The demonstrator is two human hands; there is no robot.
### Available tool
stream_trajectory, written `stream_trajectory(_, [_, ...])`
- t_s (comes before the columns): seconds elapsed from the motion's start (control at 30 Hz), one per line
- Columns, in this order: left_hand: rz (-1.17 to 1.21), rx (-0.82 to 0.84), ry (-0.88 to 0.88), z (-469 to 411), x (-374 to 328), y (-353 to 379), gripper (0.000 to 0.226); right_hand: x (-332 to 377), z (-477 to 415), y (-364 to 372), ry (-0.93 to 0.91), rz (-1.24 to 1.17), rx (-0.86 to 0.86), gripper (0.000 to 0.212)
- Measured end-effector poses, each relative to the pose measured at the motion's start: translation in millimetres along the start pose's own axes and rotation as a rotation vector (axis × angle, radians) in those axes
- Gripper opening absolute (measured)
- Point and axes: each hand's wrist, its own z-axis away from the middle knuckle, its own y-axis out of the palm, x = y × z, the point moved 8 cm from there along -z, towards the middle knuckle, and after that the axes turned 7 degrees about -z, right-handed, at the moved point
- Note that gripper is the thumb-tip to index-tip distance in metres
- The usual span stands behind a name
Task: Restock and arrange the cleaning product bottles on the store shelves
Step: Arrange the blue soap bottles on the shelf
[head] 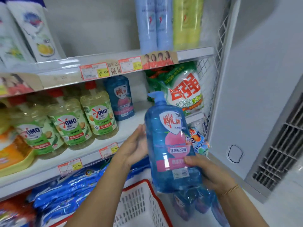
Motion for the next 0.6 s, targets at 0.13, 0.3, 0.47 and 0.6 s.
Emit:
stream_trajectory(0.13, [-0.077, 0.109, 0.157, 19.5, -49.7, 26.4, 0.051, 21.5, -0.3, 26.1, 0.020, 0.064, 0.233, 0.061])
stream_trajectory(0.3, [-0.254, 0.310, 0.385, 63.8, -111.0, 72.8, 0.045, 40.8, -16.1, 45.7, 0.014, 0.243, 0.418, 0.079])
stream_trajectory(0.47, [-0.779, 0.247, 0.423, 88.7, -141.6, 129.4, 0.082, 43.7, -41.1, 45.7, -0.001, 0.253, 0.284, 0.080])
stream_trajectory(0.6, [-1.142, 0.078, 0.404, 90.8, -151.3, 134.6, 0.119, 36.2, -48.4, 68.5, -0.031, 0.133, 0.267, 0.050])
